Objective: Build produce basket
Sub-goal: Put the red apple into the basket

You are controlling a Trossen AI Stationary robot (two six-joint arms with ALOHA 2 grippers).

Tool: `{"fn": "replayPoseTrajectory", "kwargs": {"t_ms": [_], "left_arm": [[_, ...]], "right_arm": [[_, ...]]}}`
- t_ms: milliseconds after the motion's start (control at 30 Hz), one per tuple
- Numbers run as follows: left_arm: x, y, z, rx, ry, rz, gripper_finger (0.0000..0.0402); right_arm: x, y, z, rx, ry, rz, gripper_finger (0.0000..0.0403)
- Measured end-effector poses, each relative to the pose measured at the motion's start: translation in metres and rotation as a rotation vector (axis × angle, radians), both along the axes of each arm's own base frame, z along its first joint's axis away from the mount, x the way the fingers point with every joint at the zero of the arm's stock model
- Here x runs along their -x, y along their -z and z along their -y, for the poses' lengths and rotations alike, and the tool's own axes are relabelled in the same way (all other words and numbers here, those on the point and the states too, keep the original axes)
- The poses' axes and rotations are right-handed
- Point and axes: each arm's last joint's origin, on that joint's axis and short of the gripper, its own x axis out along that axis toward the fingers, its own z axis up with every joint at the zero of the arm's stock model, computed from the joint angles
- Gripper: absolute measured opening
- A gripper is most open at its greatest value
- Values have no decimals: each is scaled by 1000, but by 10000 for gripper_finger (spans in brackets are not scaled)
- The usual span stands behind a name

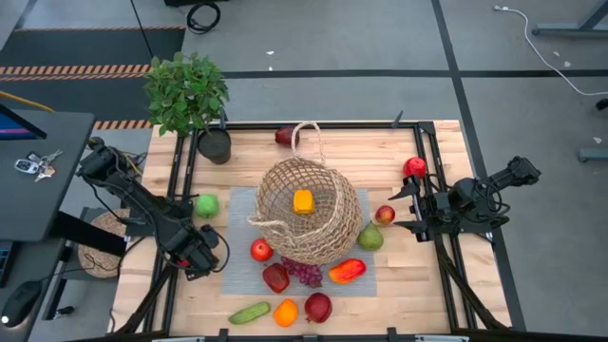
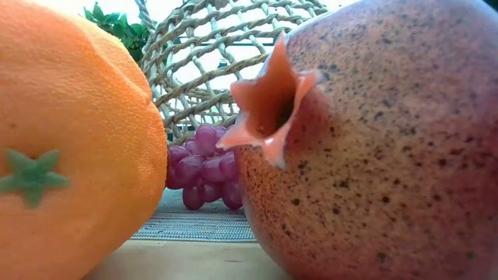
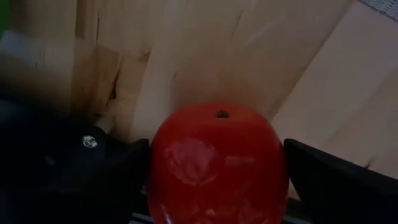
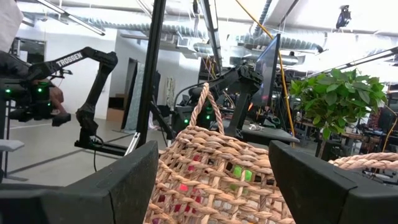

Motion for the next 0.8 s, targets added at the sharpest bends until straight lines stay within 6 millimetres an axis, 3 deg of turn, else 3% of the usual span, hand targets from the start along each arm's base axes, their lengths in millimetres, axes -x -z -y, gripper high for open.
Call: {"fn": "replayPoseTrajectory", "kwargs": {"t_ms": [233,433,800], "left_arm": [[0,0,1,12,22,1,333],[-4,-3,2,43,15,6,331],[-40,-44,1,95,-13,184,331]], "right_arm": [[0,0,0,0,-1,0,310],[0,0,0,0,0,0,310],[0,0,0,0,0,0,310]]}}
